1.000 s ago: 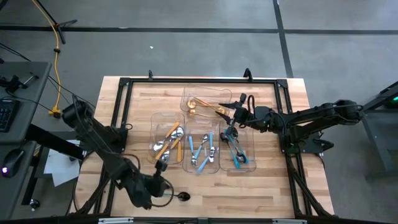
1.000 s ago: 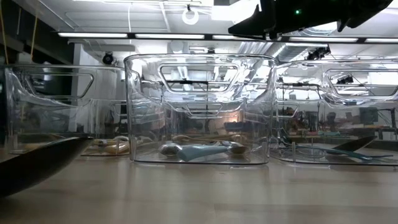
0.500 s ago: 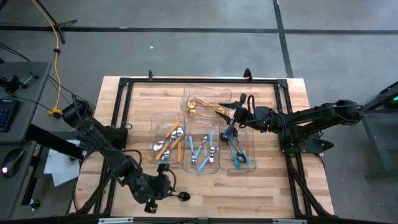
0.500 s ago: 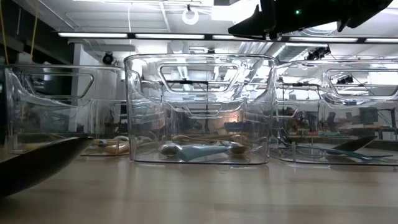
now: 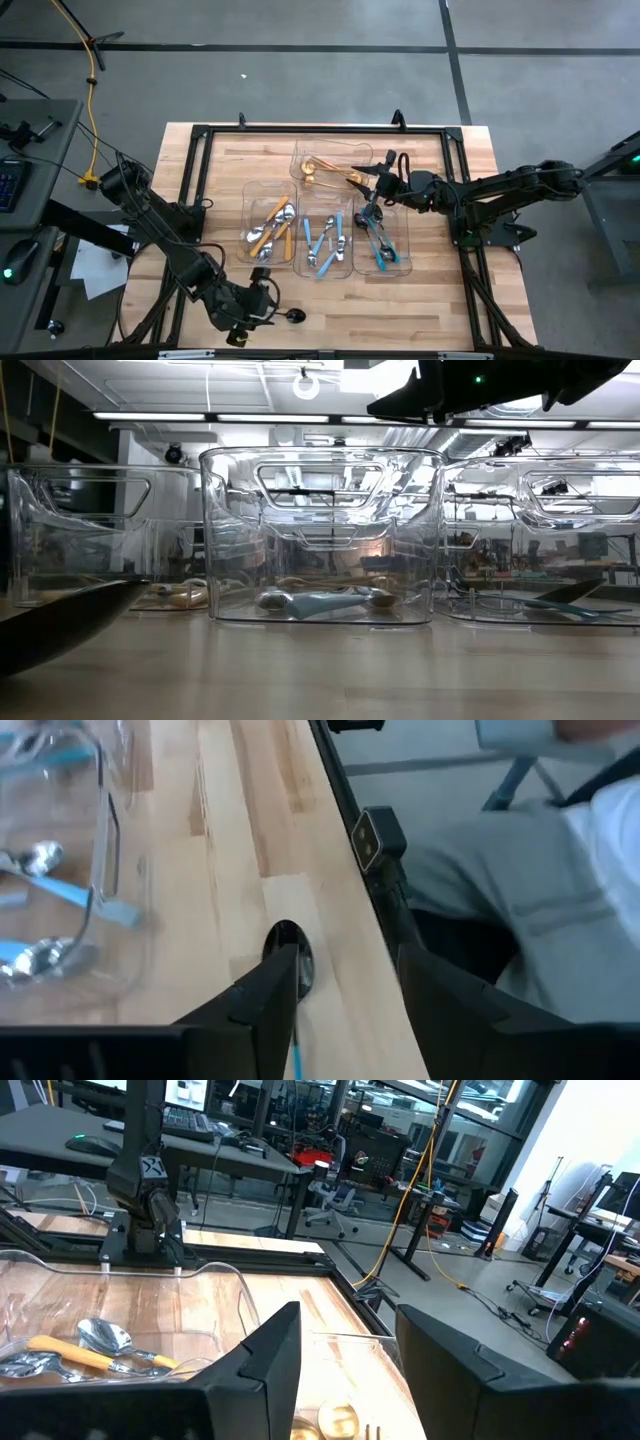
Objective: Sort silverware by color (type)
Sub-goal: Put the blue spoon into the right transparent bin
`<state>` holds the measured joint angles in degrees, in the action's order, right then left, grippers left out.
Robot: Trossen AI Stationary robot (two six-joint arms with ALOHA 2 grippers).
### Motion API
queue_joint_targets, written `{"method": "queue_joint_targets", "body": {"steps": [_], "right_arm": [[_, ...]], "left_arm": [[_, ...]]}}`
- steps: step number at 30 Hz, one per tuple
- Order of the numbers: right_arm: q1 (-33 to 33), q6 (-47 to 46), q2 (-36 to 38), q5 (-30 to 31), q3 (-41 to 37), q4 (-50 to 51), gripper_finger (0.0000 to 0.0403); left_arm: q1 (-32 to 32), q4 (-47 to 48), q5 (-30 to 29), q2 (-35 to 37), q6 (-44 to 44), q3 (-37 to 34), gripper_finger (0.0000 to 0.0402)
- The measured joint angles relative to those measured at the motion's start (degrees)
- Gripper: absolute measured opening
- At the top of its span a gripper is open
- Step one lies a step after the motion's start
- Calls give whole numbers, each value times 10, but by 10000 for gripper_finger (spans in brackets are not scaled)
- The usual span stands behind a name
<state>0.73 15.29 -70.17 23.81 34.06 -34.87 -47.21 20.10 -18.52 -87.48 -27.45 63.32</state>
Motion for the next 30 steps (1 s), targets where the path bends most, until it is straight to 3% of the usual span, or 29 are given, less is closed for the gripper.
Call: {"method": "queue_joint_targets", "body": {"steps": [5,16,23,30], "right_arm": [[0,0,0,0,0,0,149],[0,0,0,0,0,0,149],[0,0,0,0,0,0,149],[0,0,0,0,0,0,149]], "left_arm": [[-4,-5,0,0,-42,-31,165],[-9,-80,-3,-13,-49,-122,165],[-16,-141,18,-83,2,-123,165],[-24,-140,30,-141,11,-123,165]]}}
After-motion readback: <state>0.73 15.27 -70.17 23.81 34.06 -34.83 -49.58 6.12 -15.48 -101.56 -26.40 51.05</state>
